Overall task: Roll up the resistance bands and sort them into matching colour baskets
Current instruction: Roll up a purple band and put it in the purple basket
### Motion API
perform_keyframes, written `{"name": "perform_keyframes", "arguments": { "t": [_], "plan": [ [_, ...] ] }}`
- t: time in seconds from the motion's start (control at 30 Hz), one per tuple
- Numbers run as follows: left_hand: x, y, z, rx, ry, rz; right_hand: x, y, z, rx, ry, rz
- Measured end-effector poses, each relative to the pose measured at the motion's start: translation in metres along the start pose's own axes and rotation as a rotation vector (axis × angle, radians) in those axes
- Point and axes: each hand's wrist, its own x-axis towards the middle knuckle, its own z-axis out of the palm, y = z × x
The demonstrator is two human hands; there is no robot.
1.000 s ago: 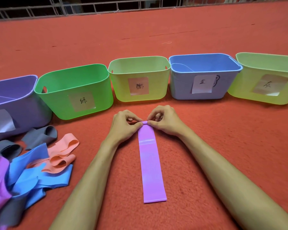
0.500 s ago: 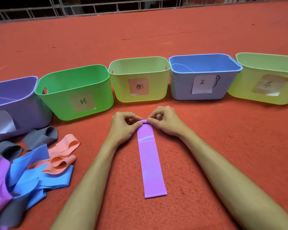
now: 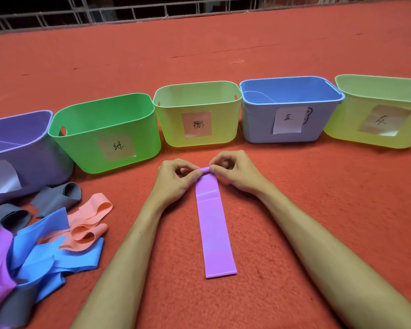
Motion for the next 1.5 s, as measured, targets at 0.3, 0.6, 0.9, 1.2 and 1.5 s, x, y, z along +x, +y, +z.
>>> {"name": "perform_keyframes", "arguments": {
  "t": [0.3, 0.6, 0.9, 1.2, 1.5],
  "plan": [
    [0.001, 0.000, -0.001, -0.027, -0.023, 0.033, -0.001, -0.008, -0.002, 0.106, -0.028, 0.096],
    [0.002, 0.003, -0.002, -0.074, -0.060, -0.026, -0.002, -0.008, -0.005, 0.175, 0.005, 0.102],
    [0.000, 0.004, -0.006, -0.215, -0.081, -0.056, -0.002, -0.009, -0.005, 0.201, 0.003, 0.092],
    [-0.001, 0.003, -0.004, -0.348, -0.026, -0.135, -0.002, -0.010, -0.006, 0.215, -0.026, 0.136],
    [-0.001, 0.009, -0.006, -0.239, -0.117, -0.096, -0.003, -0.011, -0.008, 0.238, -0.006, 0.125]
  ]
}}
